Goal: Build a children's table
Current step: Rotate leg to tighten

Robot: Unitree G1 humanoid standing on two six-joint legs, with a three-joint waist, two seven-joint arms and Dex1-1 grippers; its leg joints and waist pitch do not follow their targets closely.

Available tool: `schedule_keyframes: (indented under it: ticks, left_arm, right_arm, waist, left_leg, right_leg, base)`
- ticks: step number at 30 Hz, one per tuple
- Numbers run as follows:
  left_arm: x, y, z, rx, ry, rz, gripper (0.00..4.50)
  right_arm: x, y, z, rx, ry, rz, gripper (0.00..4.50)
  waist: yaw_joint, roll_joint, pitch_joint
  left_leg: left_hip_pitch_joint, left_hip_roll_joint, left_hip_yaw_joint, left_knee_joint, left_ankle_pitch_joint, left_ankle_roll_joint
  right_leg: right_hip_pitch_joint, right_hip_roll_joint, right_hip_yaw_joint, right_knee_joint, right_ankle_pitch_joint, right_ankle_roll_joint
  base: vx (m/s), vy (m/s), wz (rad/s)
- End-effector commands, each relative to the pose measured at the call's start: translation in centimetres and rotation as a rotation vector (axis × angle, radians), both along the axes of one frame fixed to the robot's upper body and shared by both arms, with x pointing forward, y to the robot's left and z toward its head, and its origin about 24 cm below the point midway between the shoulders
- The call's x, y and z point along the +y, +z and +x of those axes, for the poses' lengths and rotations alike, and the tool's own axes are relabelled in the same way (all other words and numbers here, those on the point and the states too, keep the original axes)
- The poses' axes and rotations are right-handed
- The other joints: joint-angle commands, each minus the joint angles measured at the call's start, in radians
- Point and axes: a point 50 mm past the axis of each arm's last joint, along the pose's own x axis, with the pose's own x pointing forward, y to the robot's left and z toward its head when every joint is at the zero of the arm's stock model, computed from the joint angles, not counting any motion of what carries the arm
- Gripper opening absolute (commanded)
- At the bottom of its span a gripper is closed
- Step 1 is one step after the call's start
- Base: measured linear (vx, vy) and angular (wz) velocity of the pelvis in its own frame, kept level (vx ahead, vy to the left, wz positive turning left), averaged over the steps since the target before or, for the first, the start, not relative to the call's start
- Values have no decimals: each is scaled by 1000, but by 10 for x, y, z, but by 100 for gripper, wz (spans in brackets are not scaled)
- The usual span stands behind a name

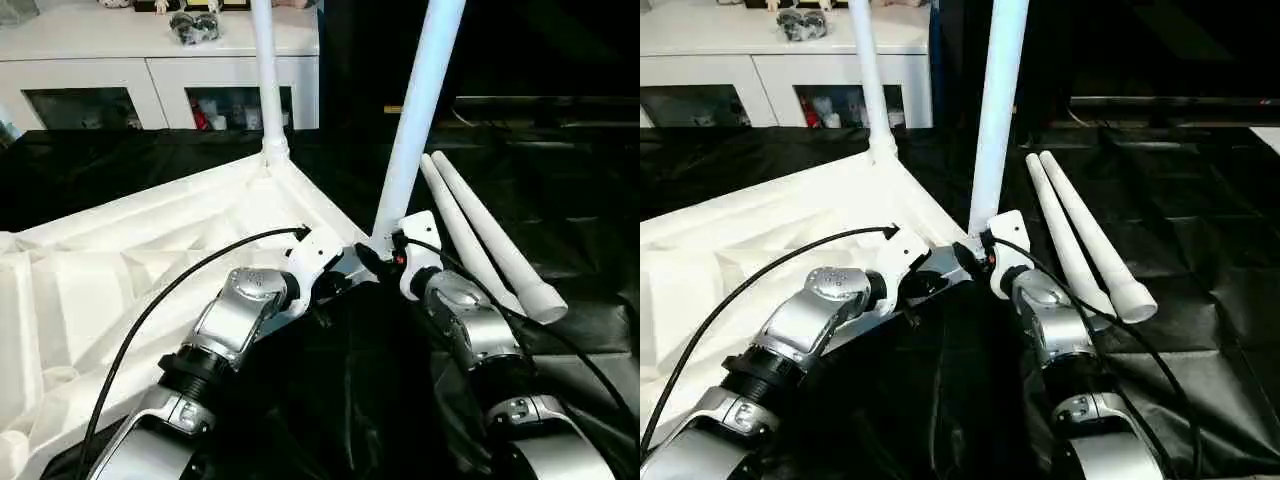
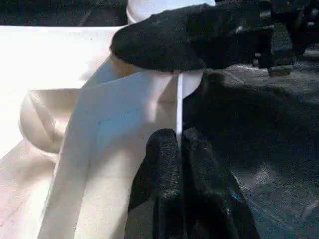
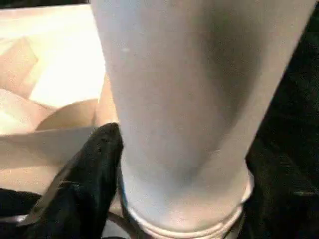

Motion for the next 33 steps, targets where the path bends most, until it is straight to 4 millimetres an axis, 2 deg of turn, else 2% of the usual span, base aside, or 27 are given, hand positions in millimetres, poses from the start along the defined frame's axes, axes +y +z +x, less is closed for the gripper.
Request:
schedule_keyframes:
  ticks: [1, 2, 3, 6, 11, 12, 13, 14, 15, 16, 17, 19, 21, 23, 24, 25, 26, 28, 29, 30, 31, 32, 33]
  left_arm:
    - [-15, 23, 7, -112, -28, -50, 0]
    - [-15, 22, 7, -108, -37, -48, 0]
    - [-15, 22, 7, -108, -37, -48, 0]
    - [-15, 22, 7, -108, -37, -48, 0]
    - [-15, 21, 6, -105, -41, -47, 0]
    - [-9, 16, 10, -128, -1, -9, 0]
    - [-7, 16, 12, -134, 25, -16, 0]
    - [-5, 18, 15, -140, 51, -30, 28]
    - [-4, 20, 16, -141, 60, -47, 28]
    - [-3, 23, 17, -143, 70, -69, 28]
    - [-2, 24, 17, -144, 74, -78, 48]
    - [5, 31, 19, -175, 90, -102, 64]
    - [13, 36, 19, -208, 114, -116, 82]
    - [20, 40, 19, -230, 135, -120, 95]
    - [25, 41, 20, -240, 153, -117, 95]
    - [35, 45, 20, -260, 189, -107, 95]
    - [48, 49, 20, -282, 241, -87, 95]
    - [56, 52, 21, -291, 282, -80, 95]
    - [75, 59, 22, -324, 373, -45, 95]
    - [87, 63, 22, -343, 421, -18, 95]
    - [99, 68, 20, -364, 464, 8, 95]
    - [111, 71, 17, -377, 508, 37, 95]
    - [127, 74, 13, -388, 560, 82, 95]
  right_arm:
    - [35, -11, -12, 56, 146, 53, 372]
    - [33, -10, -12, 40, 151, 37, 384]
    - [33, -10, -12, 40, 151, 37, 384]
    - [33, -10, -12, 40, 151, 37, 384]
    - [32, -9, -12, 29, 153, 24, 384]
    - [-12, 8, -21, -58, 227, 5, 384]
    - [-22, 14, -25, -80, 258, 0, 384]
    - [-32, 20, -30, -100, 289, -3, 390]
    - [-34, 22, -30, -103, 297, 0, 390]
    - [-38, 24, -31, -108, 309, 5, 390]
    - [-39, 25, -31, -111, 315, 6, 390]
    - [-45, 29, -31, -127, 338, 1, 390]
    - [-47, 33, -31, -135, 363, 0, 390]
    - [-47, 36, -34, -129, 397, 2, 390]
    - [-46, 36, -36, -121, 417, -2, 390]
    - [-45, 36, -41, -106, 450, -16, 390]
    - [-42, 34, -43, -89, 470, -41, 390]
    - [-41, 32, -44, -82, 478, -51, 390]
    - [-37, 26, -44, -55, 476, -75, 390]
    - [-35, 23, -43, -43, 468, -94, 390]
    - [-33, 20, -42, -32, 458, -107, 390]
    - [-31, 18, -40, -21, 446, -112, 390]
    - [-29, 16, -38, -13, 423, -118, 390]
  waist:
    - [3, 0, -76]
    - [4, 5, -76]
    - [3, 2, -75]
    - [2, 4, -72]
    - [2, 5, -72]
    - [5, 6, -69]
    - [21, 4, -75]
    - [22, -2, -76]
    - [25, -3, -78]
    - [19, -4, -79]
    - [16, -3, -81]
    - [10, 2, -81]
    - [13, 4, -81]
    - [12, 2, -79]
    - [14, 4, -79]
    - [17, 1, -78]
    - [15, 2, -79]
    - [13, 0, -78]
    - [12, 2, -77]
    - [10, -9, -75]
    - [11, -2, -75]
    - [9, -6, -75]
    - [5, -2, -73]
  left_leg:
    - [3, 22, -6, -62, -194, 45]
    - [4, 22, -6, -62, -197, 44]
    - [5, 21, -5, -63, -210, 44]
    - [6, 22, -6, -65, -240, 37]
    - [6, 23, -7, -67, -243, 30]
    - [7, 21, -6, -68, -245, 32]
    - [24, 28, -1, -61, -248, 52]
    - [19, 25, 1, -60, -230, 64]
    - [-3, 21, -4, -60, -167, 83]
    - [-11, 18, -4, -57, -145, 94]
    - [-11, 17, -5, -56, -143, 97]
    - [-8, 19, -3, -51, -144, 109]
    - [-7, 24, -4, -51, -143, 112]
    - [-6, 25, -4, -52, -147, 111]
    - [-4, 26, -4, -53, -149, 109]
    - [-2, 29, -7, -55, -153, 105]
    - [-5, 30, -6, -55, -147, 103]
    - [-2, 28, -4, -55, -160, 96]
    - [-2, 28, -4, -55, -166, 92]
    - [-2, 28, -3, -57, -174, 86]
    - [-2, 27, -5, -58, -176, 75]
    - [-2, 29, -5, -59, -176, 71]
    - [-3, 28, -6, -60, -180, 66]
  right_leg:
    - [54, -64, 33, -75, -162, -233]
    - [54, -64, 32, -74, -163, -235]
    - [53, -64, 32, -78, -183, -233]
    - [52, -66, 32, -84, -251, -219]
    - [51, -65, 33, -84, -259, -212]
    - [54, -59, 31, -92, -251, -196]
    - [44, -57, 37, -89, -201, -194]
    - [52, -55, 38, -86, -169, -196]
    - [69, -60, 37, -73, -112, -203]
    - [69, -62, 32, -72, -102, -205]
    - [70, -64, 30, -72, -108, -211]
    - [58, -66, 28, -82, -162, -226]
    - [57, -65, 27, -80, -161, -240]
    - [57, -61, 25, -78, -160, -237]
    - [56, -61, 26, -77, -162, -232]
    - [57, -61, 25, -75, -167, -229]
    - [56, -62, 26, -72, -158, -227]
    - [52, -62, 25, -75, -178, -225]
    - [51, -61, 25, -76, -191, -224]
    - [50, -61, 24, -78, -216, -219]
    - [49, -62, 24, -77, -237, -212]
    - [48, -63, 24, -77, -241, -209]
    - [46, -61, 25, -78, -251, -204]
  base:
    - [0, 0, 0]
    - [0, 0, 0]
    - [0, 0, 0]
    - [0, 0, 0]
    - [0, 0, 0]
    - [0, 0, 0]
    - [0, 0, 0]
    - [0, 0, 0]
    - [0, 0, 0]
    - [0, 0, 0]
    - [0, 0, 0]
    - [0, 0, 0]
    - [0, 0, 0]
    - [0, 0, 0]
    - [0, 0, 0]
    - [0, 0, 0]
    - [0, 0, 0]
    - [0, 0, 0]
    - [0, 0, 0]
    - [0, 0, 0]
    - [0, 0, 0]
    - [0, 0, 0]
    - [0, 0, 0]
